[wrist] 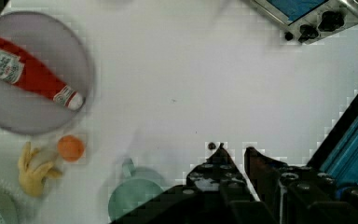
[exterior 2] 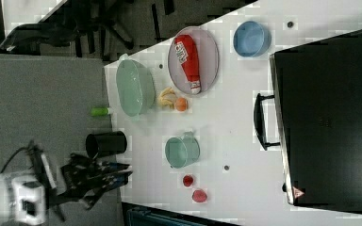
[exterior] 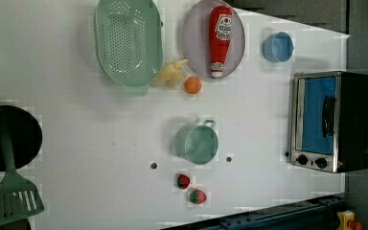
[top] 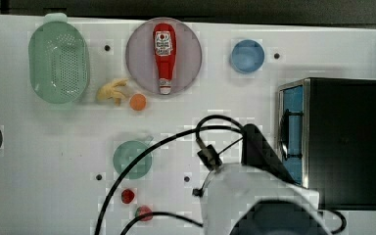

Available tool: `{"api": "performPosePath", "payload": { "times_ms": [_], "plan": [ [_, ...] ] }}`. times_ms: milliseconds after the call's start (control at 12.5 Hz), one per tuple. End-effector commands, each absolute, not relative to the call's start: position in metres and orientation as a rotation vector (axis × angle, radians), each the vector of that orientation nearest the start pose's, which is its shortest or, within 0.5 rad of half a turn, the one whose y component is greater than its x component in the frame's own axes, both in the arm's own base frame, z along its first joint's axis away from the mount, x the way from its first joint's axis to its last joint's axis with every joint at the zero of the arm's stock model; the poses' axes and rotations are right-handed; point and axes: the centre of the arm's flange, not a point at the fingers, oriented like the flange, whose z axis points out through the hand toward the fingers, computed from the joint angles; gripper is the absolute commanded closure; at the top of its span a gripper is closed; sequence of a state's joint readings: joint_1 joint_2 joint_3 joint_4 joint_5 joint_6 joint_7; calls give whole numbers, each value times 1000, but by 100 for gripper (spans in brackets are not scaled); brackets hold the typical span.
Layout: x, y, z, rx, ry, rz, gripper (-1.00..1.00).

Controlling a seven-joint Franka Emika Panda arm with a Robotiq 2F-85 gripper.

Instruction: Flap open oven.

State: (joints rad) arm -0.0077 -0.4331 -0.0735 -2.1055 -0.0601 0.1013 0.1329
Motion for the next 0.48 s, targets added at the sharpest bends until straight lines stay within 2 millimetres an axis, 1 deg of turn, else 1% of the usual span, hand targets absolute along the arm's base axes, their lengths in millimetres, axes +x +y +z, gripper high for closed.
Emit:
{"api": "performPosePath", "payload": {
  "times_ms": [80, 240, 480],
  "plan": [
    [423, -86, 572, -2857, 1346, -13, 65],
    [429, -115, 545, -2951, 1090, 14, 65],
    [438, -161, 509, -3076, 662, -1, 65]
  ]
}}
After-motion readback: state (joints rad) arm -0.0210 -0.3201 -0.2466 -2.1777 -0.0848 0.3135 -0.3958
